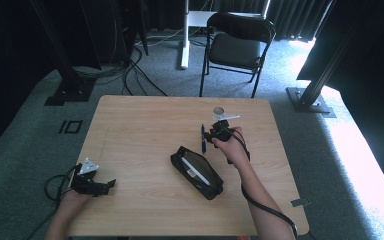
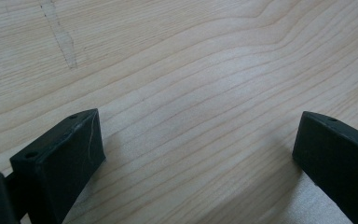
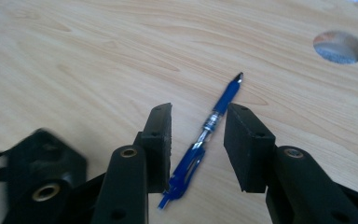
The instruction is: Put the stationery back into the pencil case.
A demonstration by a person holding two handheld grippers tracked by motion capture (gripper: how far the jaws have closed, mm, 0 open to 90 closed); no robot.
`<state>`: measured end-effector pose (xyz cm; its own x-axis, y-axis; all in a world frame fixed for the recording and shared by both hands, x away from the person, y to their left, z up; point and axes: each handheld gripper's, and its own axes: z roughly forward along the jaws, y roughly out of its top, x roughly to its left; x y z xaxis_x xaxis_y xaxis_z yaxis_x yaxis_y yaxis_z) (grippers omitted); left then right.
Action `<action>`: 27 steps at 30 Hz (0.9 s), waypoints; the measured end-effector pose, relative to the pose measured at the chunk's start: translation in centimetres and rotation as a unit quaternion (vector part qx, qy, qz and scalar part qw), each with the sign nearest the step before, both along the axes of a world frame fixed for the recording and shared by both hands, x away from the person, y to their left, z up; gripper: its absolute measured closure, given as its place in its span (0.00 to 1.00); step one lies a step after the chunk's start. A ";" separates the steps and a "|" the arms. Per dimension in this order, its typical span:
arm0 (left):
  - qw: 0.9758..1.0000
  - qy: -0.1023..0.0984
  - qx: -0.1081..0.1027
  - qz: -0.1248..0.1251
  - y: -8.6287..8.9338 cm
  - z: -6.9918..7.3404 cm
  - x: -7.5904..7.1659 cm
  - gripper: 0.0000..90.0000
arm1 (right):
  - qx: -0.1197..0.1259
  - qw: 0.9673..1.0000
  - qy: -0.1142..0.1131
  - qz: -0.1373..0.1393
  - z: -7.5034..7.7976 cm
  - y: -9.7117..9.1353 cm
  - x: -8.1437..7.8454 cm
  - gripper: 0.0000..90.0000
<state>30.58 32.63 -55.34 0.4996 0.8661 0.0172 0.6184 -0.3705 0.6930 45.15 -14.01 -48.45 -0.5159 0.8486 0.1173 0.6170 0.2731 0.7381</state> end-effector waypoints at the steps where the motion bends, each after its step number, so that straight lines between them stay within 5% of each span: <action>1: 1.000 0.000 0.000 0.000 0.0 0.0 0.0 0.02 | 0.002 1.000 0.003 -0.001 -0.3 0.0 0.3 0.68; 15: 1.000 0.000 0.000 0.000 0.0 0.0 0.0 0.02 | -0.023 0.999 0.030 -0.024 -3.2 1.4 3.3 0.67; 27: 1.000 0.000 0.000 0.000 0.0 0.0 0.0 0.02 | -0.053 0.997 0.048 -0.026 -5.1 2.0 4.1 0.71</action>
<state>30.58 32.63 -55.34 0.4996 0.8661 0.0172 0.6183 -0.3705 0.6931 49.25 -11.98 -53.58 -0.4619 0.8840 0.0721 0.6991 0.3128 0.6430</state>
